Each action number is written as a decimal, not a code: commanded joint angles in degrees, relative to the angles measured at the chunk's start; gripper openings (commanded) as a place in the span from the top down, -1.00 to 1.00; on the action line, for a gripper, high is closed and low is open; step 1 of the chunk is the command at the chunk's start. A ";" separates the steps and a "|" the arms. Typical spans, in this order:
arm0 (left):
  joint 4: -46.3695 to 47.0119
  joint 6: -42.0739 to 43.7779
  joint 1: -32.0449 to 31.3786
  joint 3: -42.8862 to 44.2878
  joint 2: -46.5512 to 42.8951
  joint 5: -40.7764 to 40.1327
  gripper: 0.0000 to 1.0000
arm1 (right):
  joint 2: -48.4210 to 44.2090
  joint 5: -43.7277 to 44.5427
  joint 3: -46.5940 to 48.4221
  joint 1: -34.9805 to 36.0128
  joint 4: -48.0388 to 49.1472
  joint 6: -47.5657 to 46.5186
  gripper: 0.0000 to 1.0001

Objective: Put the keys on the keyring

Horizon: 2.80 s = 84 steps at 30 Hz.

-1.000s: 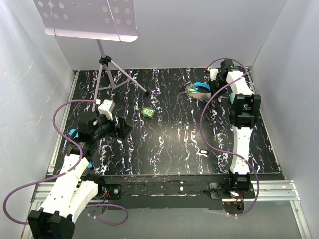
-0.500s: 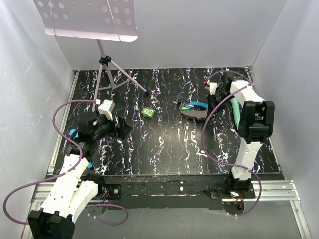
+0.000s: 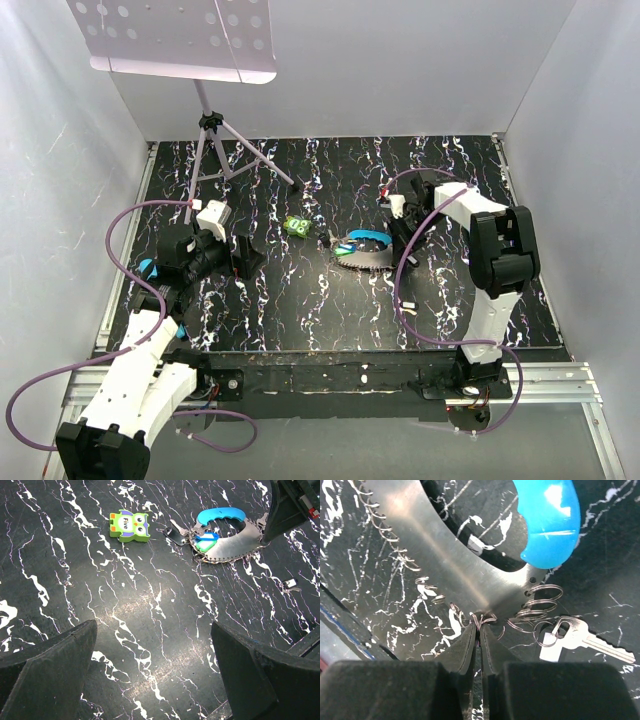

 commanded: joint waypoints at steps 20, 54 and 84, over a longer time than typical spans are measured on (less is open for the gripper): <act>0.20 0.75 0.13 0.37 -0.79 0.62 -0.96 | -5.56 -3.62 -2.26 -1.70 1.28 -2.52 0.39; 0.20 0.84 0.13 0.28 -0.97 0.71 -0.96 | -3.27 9.49 -2.96 6.12 5.68 -2.35 0.25; 0.11 0.75 0.13 0.45 -1.32 0.79 -0.96 | -7.13 12.13 -4.28 7.00 5.25 -3.75 0.88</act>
